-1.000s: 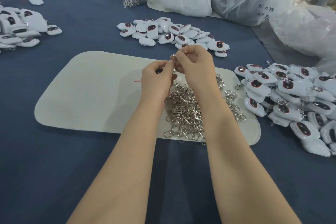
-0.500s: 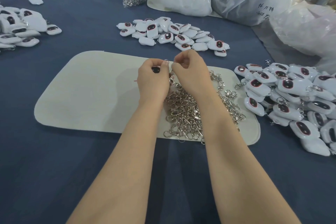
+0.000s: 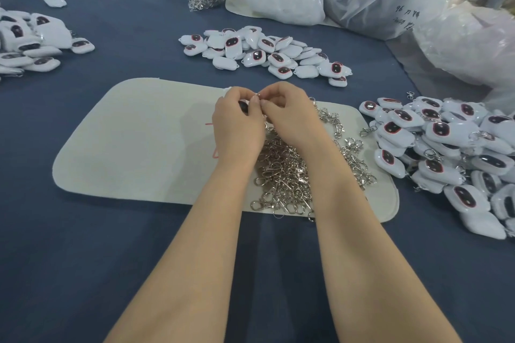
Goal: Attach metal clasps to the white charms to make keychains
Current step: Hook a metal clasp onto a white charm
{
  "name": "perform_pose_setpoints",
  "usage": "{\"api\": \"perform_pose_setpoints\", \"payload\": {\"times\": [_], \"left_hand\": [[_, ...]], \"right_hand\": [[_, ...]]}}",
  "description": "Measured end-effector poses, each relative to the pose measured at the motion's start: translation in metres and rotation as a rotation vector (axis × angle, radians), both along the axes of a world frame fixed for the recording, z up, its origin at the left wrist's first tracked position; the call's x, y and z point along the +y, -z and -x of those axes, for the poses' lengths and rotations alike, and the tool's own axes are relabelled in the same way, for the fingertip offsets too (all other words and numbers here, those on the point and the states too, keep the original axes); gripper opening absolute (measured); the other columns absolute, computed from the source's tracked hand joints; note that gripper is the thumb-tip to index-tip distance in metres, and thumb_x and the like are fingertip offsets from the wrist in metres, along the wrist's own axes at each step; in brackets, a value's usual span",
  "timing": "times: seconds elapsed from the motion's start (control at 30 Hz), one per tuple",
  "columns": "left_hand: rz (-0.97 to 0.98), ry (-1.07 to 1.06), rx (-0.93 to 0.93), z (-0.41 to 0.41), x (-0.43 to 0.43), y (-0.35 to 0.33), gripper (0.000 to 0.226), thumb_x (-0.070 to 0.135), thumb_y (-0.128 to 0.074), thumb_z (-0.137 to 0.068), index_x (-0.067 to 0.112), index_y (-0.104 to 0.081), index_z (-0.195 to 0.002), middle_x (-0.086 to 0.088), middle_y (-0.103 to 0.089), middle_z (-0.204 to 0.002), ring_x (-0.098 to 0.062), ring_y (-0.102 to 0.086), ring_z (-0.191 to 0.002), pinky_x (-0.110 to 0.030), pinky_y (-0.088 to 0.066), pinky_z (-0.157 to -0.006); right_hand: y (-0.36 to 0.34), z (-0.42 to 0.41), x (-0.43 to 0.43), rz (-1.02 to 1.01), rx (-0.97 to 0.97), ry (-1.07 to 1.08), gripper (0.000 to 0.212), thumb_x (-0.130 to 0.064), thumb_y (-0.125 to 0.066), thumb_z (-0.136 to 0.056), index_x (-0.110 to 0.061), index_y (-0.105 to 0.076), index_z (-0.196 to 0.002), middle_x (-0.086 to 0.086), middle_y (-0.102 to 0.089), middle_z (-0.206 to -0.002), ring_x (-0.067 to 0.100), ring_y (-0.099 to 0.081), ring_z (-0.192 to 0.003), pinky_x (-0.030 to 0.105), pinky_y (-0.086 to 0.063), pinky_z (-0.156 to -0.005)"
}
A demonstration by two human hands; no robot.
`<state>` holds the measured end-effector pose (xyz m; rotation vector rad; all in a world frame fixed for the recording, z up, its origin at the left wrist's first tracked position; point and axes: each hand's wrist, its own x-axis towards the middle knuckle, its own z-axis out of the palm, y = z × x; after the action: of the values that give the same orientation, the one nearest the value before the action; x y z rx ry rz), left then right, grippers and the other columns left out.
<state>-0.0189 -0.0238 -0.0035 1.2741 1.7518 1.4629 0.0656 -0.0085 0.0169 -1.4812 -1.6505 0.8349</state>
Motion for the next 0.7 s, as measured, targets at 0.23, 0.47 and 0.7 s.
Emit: {"api": "perform_pose_setpoints", "payload": {"times": [0.23, 0.47, 0.7], "left_hand": [[-0.015, 0.022, 0.032, -0.0014, -0.0012, -0.0006, 0.01, 0.014, -0.049, -0.096, 0.016, -0.06, -0.094, -0.007, -0.063, -0.105, -0.014, -0.056, -0.088, -0.023, -0.042, -0.081], [-0.004, 0.014, -0.016, -0.001, -0.0025, -0.0022, 0.007, 0.018, -0.055, -0.093, 0.021, -0.057, -0.088, -0.004, -0.064, -0.098, -0.015, -0.056, -0.088, -0.02, -0.039, -0.076], [-0.005, 0.011, -0.071, 0.001, -0.0001, -0.0004, 0.007, 0.016, -0.057, -0.092, 0.019, -0.059, -0.085, 0.007, -0.059, -0.077, -0.005, -0.053, -0.068, -0.011, -0.038, -0.06]], "right_hand": [[0.003, -0.0008, 0.0015, -0.063, -0.057, 0.059, 0.008, -0.016, -0.058, -0.091, -0.013, -0.064, -0.095, 0.003, -0.069, -0.089, 0.013, -0.063, -0.083, 0.022, -0.046, -0.069], [0.0026, -0.0018, 0.0028, -0.056, 0.01, 0.108, 0.006, -0.017, -0.06, -0.09, -0.017, -0.064, -0.086, 0.001, -0.069, -0.084, 0.015, -0.066, -0.084, 0.027, -0.052, -0.077], [0.002, -0.003, 0.0019, -0.039, -0.017, 0.078, 0.009, -0.018, -0.059, -0.09, -0.015, -0.068, -0.088, 0.0, -0.069, -0.08, 0.013, -0.065, -0.08, 0.024, -0.049, -0.072]]}}
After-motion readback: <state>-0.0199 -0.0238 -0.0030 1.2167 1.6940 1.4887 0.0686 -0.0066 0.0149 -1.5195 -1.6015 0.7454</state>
